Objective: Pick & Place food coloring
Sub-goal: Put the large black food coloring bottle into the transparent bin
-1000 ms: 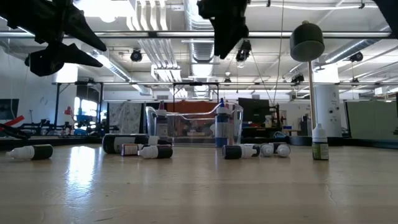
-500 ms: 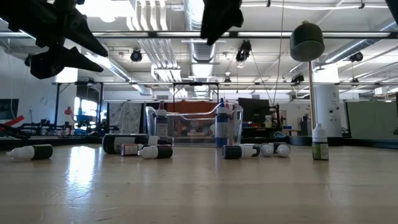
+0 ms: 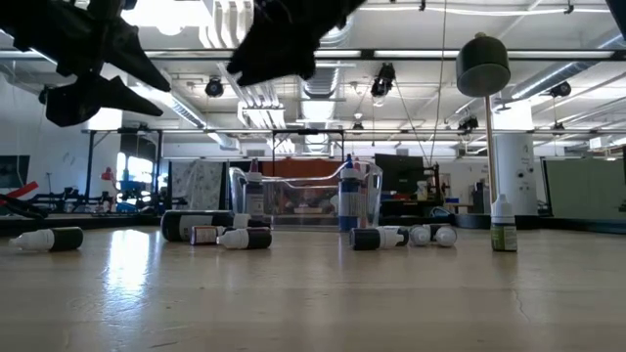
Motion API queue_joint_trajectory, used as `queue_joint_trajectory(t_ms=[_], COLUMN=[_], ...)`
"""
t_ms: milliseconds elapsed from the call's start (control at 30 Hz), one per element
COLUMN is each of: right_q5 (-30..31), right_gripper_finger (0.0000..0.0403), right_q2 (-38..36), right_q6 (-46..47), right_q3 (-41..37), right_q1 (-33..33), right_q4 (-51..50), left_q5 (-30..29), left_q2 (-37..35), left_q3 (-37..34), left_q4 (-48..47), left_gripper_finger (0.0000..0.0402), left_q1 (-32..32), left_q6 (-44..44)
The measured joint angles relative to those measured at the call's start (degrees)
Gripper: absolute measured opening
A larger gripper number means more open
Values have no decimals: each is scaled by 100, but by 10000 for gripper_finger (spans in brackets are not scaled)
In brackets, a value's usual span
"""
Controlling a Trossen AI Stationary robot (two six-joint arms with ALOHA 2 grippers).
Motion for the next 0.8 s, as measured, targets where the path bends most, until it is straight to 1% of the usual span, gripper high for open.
queue_joint_trajectory(t_ms=[200,333,500,633,733,800], right_q5=[-2,-7,-11,-9,-7,-4], right_gripper_finger=[172,165,158,154,151,150], right_q2=[38,84,222,321,416,454], right_q6=[328,487,892,900,900,902], right_q3=[-860,-1179,-1279,-1255,-1223,-1235], right_q1=[-17,-11,-15,-13,-13,-15], right_q4=[473,686,700,704,722,723], left_q5=[-3,106,909,973,1010,1142], left_q2=[227,406,634,785,878,937], left_q3=[-7,-121,-435,-682,-921,-1090], left_q4=[-2,-11,-13,47,436,762], left_gripper_finger=[147,147,147,147,147,147], left_q1=[0,45,83,115,180,235], left_q6=[9,0,-154,-342,-350,-364])
